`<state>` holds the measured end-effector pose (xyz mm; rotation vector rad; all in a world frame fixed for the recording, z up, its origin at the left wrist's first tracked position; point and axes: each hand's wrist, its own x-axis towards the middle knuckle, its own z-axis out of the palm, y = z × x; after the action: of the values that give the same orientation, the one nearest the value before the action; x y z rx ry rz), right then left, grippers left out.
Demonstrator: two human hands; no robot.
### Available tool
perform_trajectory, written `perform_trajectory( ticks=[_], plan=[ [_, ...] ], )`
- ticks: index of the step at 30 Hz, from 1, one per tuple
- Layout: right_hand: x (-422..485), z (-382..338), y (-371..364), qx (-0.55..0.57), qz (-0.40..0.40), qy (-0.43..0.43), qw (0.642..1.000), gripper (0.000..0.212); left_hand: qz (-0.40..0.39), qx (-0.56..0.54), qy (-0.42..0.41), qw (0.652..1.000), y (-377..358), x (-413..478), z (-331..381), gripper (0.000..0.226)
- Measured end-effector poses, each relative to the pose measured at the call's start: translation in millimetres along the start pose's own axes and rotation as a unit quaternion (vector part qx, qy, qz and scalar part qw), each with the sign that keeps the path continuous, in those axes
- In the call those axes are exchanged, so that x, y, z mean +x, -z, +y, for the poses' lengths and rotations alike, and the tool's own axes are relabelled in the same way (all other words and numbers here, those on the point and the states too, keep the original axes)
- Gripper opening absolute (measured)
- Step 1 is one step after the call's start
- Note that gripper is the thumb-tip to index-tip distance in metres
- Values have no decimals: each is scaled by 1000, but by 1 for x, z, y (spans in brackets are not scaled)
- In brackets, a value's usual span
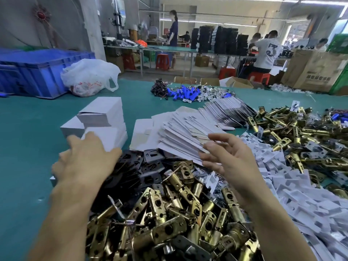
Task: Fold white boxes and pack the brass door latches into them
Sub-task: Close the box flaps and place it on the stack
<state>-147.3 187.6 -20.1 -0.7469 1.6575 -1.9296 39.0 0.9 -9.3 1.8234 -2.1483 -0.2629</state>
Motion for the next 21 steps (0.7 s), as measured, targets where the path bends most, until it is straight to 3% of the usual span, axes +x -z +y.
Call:
perform_trajectory(
  ticks=[4,7,10,14,18,21],
  plan=[
    [1,5,0,-33,-6,-8,999,14,-53,21,39,998,-10,9,-9,51],
    [1,7,0,-61,-13,-7,998,13,-40,13,57,997,-14,12,-4,40],
    [2,10,2,-94,-22,-9,995,11,-21,18,50,998,-15,10,1,48],
    [2,18,5,-225,-37,1,974,3,41,41,-38,998,-19,-1,10,52],
    [17,17,-1,-365,-39,22,930,10,111,-17,-127,986,-12,-11,22,37],
    [48,10,-10,-442,-8,52,895,17,1,-177,-224,958,-7,-23,29,35]
  ],
)
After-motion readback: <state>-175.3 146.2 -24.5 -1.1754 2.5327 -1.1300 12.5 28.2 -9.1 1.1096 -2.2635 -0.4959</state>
